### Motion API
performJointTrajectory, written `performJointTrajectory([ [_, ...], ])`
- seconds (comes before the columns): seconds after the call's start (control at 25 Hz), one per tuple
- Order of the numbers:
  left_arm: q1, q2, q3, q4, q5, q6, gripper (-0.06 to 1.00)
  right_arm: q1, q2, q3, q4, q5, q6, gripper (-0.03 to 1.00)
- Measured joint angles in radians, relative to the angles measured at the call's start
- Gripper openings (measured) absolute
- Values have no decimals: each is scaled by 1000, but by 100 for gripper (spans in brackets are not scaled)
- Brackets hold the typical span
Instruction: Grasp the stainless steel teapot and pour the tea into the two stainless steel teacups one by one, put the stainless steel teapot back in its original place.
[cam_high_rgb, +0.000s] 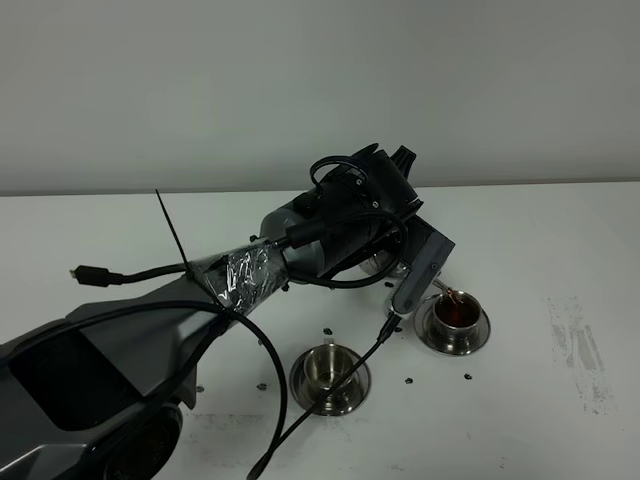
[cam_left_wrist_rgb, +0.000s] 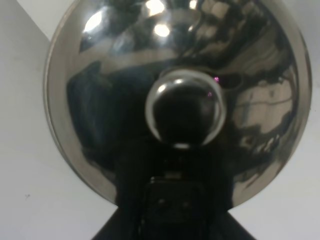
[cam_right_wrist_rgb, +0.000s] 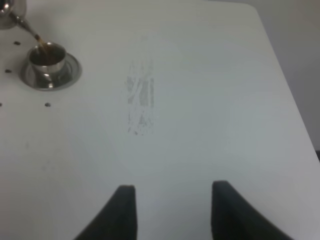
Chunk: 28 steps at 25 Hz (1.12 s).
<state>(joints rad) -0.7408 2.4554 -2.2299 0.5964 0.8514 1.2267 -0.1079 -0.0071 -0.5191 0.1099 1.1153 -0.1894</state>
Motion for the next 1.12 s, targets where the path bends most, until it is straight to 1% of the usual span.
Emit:
performJointTrajectory([
  [0.28, -2, 5, 0, 22, -1, -3, 20, 0, 0, 0, 0, 0, 0, 34],
  [0.52, -4, 7, 0, 19, -3, -6, 20, 0, 0, 0, 0, 0, 0, 34],
  [0.92, 5, 7, 0, -66, -2, -6, 20, 0, 0, 0, 0, 0, 0, 34],
  [1.12, 33, 4, 0, -104, 8, -6, 20, 0, 0, 0, 0, 0, 0, 34],
])
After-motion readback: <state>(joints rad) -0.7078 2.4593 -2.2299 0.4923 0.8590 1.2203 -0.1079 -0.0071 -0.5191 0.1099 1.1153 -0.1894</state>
